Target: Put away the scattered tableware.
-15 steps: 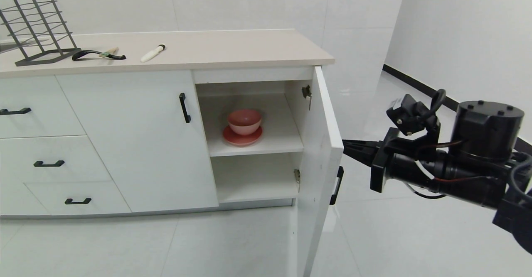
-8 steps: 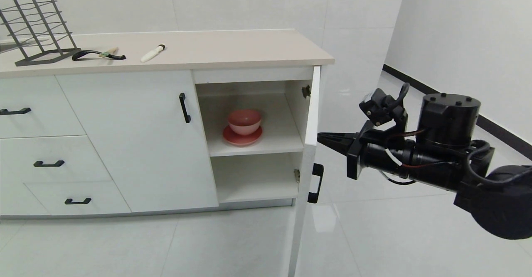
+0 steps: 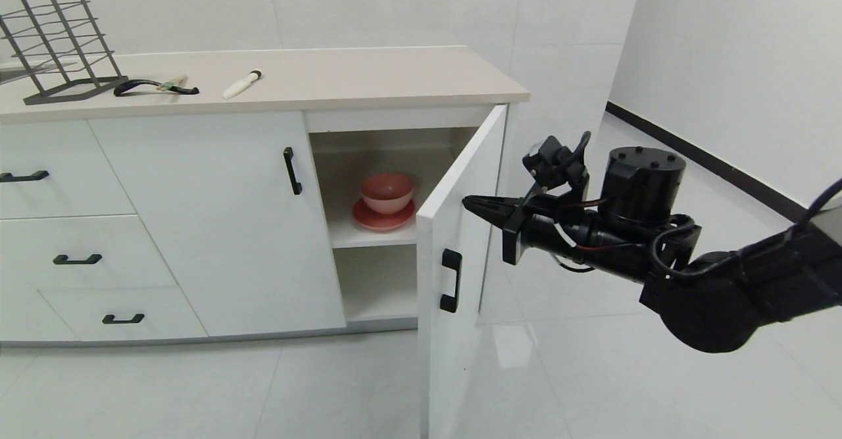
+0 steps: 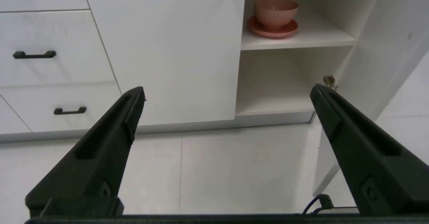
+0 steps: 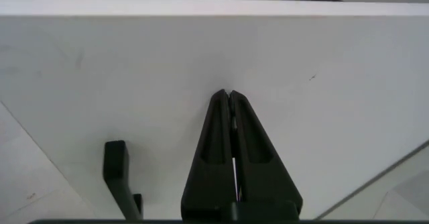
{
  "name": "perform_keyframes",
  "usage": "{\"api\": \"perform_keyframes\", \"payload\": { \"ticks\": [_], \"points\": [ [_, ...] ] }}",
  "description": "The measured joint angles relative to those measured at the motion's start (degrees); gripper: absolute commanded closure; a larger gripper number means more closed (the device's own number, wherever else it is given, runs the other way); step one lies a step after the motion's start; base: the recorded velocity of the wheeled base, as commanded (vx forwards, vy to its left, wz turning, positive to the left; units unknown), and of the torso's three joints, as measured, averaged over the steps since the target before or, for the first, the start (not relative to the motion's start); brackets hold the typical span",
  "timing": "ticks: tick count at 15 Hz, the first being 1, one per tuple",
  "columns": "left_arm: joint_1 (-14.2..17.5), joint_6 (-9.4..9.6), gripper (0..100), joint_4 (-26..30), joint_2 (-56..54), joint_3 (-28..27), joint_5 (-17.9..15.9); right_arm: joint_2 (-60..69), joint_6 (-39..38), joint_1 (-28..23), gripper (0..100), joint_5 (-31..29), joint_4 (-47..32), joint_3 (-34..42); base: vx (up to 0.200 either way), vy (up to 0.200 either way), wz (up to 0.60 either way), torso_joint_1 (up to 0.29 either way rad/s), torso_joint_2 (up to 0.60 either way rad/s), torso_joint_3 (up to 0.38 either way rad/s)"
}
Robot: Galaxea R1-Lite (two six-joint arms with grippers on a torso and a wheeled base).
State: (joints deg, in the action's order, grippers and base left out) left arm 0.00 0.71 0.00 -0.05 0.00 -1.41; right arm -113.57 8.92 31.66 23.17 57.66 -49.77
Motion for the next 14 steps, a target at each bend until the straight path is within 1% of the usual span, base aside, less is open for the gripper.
{"api": "perform_keyframes", "payload": {
  "ticks": [10, 14],
  "points": [
    [0.0, 0.02, 0, 0.0, 0.0, 0.0, 0.0, -10.2, 0.0, 0.4, 100, -0.1, 0.4, -9.9, 0.000, 0.000, 0.00, 0.000, 0.00, 0.000],
    [0.0, 0.09, 0, 0.0, 0.0, 0.0, 0.0, -13.8, 0.0, 0.4, 100, -0.1, 0.4, -15.0, 0.000, 0.000, 0.00, 0.000, 0.00, 0.000]
  ]
}}
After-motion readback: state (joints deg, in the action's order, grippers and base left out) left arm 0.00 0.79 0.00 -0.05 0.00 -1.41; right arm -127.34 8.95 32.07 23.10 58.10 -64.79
